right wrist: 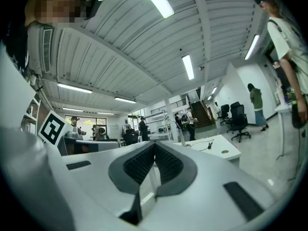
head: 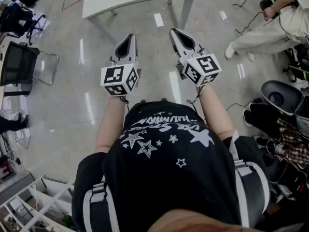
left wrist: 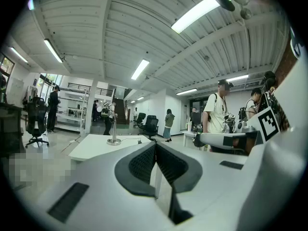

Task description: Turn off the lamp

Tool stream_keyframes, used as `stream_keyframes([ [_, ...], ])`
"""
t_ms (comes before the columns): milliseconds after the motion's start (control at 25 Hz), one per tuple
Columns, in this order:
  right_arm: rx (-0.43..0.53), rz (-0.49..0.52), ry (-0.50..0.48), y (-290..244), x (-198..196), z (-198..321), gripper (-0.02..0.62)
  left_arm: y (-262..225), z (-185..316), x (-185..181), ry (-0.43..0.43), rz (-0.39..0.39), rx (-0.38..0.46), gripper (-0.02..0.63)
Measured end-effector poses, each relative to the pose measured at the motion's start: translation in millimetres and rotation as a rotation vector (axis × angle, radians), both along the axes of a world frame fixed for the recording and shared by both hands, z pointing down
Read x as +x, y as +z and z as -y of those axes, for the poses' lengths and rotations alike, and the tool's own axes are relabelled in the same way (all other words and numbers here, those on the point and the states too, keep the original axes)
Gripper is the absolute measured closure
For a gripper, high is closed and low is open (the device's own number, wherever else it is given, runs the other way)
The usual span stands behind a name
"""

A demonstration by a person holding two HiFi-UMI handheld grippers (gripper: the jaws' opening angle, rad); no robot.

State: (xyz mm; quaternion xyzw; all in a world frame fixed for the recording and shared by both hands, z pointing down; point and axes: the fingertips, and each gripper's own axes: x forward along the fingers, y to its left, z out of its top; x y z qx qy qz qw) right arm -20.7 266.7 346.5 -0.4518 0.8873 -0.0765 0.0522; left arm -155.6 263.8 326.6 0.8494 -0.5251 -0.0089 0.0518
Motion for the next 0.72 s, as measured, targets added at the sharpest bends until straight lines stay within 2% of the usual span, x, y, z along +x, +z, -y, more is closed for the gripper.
stream_keyframes([
  [240,-0.015,-0.006,-0.017,10,20,2,0.589,2,1,19,-0.008,0.009,0.003,0.595],
  [480,-0.045,0.001,-0.008,20,26,10,0.589,5,12,19,-0.021,0.009,-0.003,0.594],
  [720,-0.073,0.0,0.027,29,41,23,0.589,8,29,27,0.003,0.014,-0.01,0.594],
])
